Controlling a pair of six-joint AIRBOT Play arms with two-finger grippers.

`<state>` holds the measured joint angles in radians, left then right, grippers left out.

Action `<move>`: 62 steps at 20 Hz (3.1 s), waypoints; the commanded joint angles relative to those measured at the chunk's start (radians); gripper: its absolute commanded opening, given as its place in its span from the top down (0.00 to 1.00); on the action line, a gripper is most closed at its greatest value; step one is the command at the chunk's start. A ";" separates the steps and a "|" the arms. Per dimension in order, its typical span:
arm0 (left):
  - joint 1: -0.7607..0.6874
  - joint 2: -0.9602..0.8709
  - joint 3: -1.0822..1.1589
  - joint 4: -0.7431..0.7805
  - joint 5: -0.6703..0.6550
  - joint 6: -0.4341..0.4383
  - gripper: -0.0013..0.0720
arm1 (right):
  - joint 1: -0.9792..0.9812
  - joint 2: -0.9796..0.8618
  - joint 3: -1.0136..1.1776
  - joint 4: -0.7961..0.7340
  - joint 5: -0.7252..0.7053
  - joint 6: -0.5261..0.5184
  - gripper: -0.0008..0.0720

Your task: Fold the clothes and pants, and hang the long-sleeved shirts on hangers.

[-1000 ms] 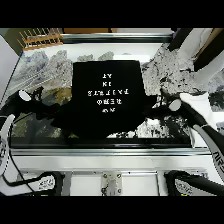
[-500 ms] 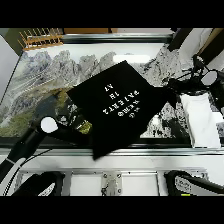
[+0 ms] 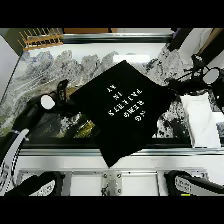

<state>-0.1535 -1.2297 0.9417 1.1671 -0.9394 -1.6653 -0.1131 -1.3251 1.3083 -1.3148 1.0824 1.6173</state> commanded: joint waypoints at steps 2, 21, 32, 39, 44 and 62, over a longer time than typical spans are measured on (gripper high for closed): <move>0.203 -0.293 0.114 -0.034 0.064 -0.008 0.13 | 0.023 -0.006 0.001 0.000 0.007 -0.010 0.97; 0.134 -0.515 0.454 0.033 -0.113 0.045 0.97 | 0.042 -0.045 0.029 0.000 -0.098 -0.016 0.97; -0.263 0.095 -0.309 0.007 -0.037 0.024 0.97 | 0.044 -0.352 0.496 0.001 -0.117 -0.017 0.94; -0.222 0.184 -0.151 -0.006 -0.105 -0.011 0.12 | 0.000 -0.260 0.484 0.020 0.095 -0.153 0.10; 0.073 0.312 -0.227 -0.007 -0.114 -0.011 0.12 | -0.121 -0.027 0.131 -0.002 0.175 -0.178 0.26; 0.283 0.285 -0.493 -0.020 -0.054 0.028 0.12 | -0.087 0.138 -0.754 0.220 -0.141 -0.197 0.34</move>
<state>0.1280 -0.9043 0.4507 1.1484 -0.9939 -1.6413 -0.2634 -1.1713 0.5724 -1.1122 1.0111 1.4235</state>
